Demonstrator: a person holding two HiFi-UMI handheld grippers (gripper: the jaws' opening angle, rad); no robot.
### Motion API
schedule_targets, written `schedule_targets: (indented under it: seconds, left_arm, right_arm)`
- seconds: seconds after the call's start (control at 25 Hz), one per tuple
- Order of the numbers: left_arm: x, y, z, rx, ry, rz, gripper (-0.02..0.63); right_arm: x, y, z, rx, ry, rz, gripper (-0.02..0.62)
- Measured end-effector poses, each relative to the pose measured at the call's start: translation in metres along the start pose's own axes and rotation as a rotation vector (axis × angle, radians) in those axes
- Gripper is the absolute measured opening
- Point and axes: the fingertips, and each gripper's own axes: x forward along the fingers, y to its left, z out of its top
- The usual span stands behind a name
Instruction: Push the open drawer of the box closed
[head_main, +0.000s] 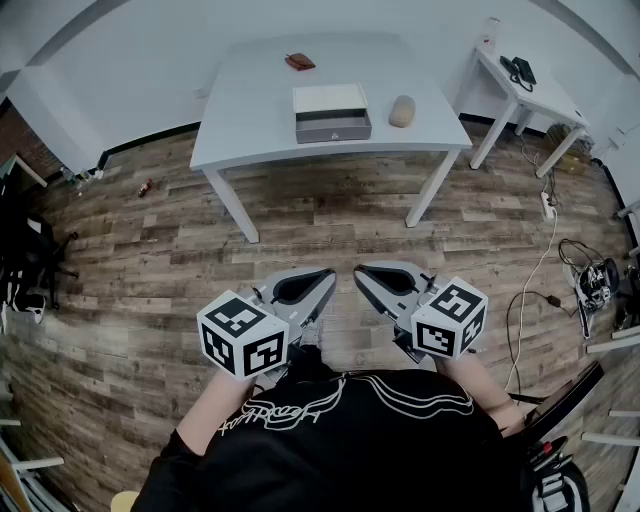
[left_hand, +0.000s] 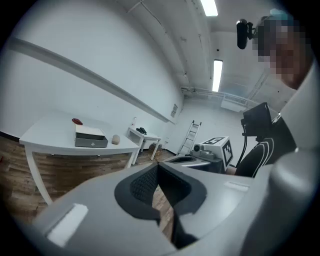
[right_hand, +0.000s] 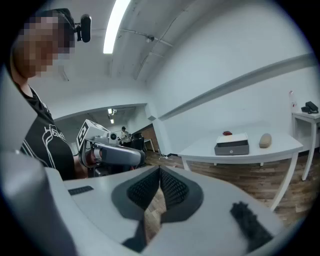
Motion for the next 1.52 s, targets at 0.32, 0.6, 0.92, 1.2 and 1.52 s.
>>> schedule_targets:
  seconds: [0.32, 0.6, 0.92, 1.2, 1.52]
  left_arm:
    - [0.028, 0.162, 0.074, -0.001, 0.029, -0.04, 0.006]
    - [0.056, 0.246, 0.114, 0.012, 0.063, -0.12, 0.006]
    - [0.092, 0.272, 0.104, -0.012, 0.095, -0.185, 0.006]
    - [0.113, 0.294, 0.095, 0.0, 0.118, -0.167, 0.006]
    - [0.138, 0.324, 0.089, -0.028, 0.154, -0.152, 0.006]
  right_arm:
    - [0.124, -0.102, 0.066, 0.033, -0.027, -0.078, 0.009]
    - [0.176, -0.161, 0.105, 0.054, -0.069, -0.196, 0.009]
    - [0.185, -0.198, 0.083, 0.085, -0.024, -0.272, 0.009]
    - [0.195, -0.242, 0.066, 0.101, -0.012, -0.321, 0.009]
    - [0.211, -0.29, 0.05, 0.072, 0.027, -0.385, 0.009]
